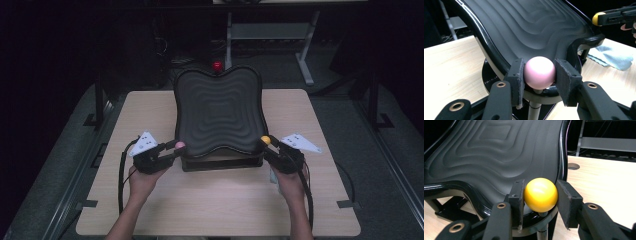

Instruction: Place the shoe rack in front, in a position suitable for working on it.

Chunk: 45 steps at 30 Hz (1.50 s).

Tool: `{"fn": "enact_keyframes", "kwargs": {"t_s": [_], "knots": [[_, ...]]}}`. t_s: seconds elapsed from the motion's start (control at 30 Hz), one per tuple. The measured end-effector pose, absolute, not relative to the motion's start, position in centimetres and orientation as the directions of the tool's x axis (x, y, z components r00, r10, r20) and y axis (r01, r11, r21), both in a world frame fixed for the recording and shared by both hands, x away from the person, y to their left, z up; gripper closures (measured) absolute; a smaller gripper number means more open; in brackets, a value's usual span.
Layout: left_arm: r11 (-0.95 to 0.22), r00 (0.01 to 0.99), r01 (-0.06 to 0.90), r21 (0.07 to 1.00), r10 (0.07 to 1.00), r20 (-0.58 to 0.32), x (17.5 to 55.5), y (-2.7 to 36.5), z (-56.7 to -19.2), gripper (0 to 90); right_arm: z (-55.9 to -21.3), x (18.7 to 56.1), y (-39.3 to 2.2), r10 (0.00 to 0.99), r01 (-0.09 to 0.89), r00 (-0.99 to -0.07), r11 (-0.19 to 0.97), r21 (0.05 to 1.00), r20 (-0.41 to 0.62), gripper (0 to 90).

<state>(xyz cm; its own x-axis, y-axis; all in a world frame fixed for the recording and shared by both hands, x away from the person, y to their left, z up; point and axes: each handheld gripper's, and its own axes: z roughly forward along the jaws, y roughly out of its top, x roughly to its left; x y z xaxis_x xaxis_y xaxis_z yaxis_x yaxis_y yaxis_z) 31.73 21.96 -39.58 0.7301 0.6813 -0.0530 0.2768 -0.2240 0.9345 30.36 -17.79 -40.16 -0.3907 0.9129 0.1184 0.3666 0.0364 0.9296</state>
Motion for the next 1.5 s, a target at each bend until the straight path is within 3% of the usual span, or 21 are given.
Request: {"fn": "enact_keyframes", "kwargs": {"t_s": [0.5, 0.93, 1.5], "knots": [[-0.202, 0.695, 0.304, 0.931, 0.715, -0.073, 32.1, 22.2, -39.6, 55.8, -40.3, 30.4, -18.0, 0.894, 0.366, -0.428, 0.038, 0.93, 0.132, 59.0], [-0.187, 0.685, 0.305, 0.934, 0.724, -0.079, 31.8, 22.6, -39.4, 47.9, -41.1, 29.6, -19.7, 0.87, 0.376, -0.458, 0.004, 0.926, 0.182, 48.5], [-0.186, 0.661, 0.316, 0.93, 0.746, -0.075, 30.7, 24.0, -39.9, 37.8, -43.4, 28.0, -23.1, 0.889, 0.441, -0.405, -0.014, 0.897, 0.213, 44.1]]}}
